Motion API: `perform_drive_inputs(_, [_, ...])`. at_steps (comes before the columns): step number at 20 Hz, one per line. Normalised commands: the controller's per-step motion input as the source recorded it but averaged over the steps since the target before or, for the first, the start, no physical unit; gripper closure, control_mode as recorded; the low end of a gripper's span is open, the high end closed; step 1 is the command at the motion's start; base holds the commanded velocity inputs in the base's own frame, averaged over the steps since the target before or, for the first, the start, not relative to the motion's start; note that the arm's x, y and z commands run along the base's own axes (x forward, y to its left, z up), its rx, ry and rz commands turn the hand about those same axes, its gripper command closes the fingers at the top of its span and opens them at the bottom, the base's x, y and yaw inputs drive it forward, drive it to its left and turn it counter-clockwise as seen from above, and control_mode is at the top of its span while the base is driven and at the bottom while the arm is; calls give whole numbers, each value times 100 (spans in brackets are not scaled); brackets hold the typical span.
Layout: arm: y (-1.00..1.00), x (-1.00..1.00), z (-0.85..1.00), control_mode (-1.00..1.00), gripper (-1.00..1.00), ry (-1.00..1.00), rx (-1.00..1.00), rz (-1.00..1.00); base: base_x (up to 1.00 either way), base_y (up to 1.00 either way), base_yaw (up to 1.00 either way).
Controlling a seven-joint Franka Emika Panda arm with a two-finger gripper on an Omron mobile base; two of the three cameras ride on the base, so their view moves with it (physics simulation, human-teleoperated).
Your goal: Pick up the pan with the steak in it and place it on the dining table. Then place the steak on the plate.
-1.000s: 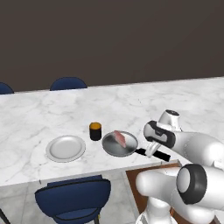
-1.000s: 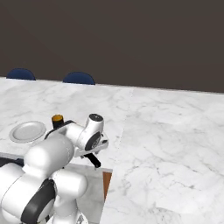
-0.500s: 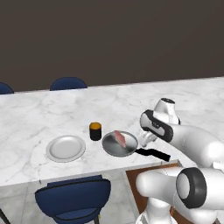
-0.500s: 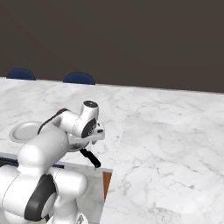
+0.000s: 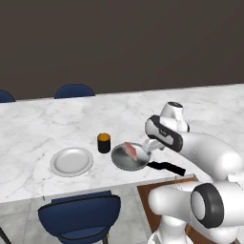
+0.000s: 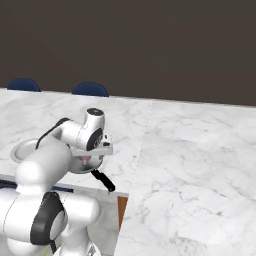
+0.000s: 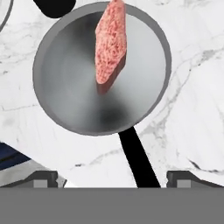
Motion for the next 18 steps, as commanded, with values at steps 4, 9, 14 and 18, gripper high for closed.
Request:
perform_drive_inputs(4, [35,0,0,-100,-100,-2,6,-10,0,0,0])
perform_drive_inputs(9, [30,22,-3,-100,-100,0,3,-10,0,0,0])
perform_drive_inputs(14, [25,55,-7,-100,-100,0,0,-12,0,0,0])
perform_drive_inputs(18, [22,53,-7,-100,-100,0,-2,-12,0,0,0])
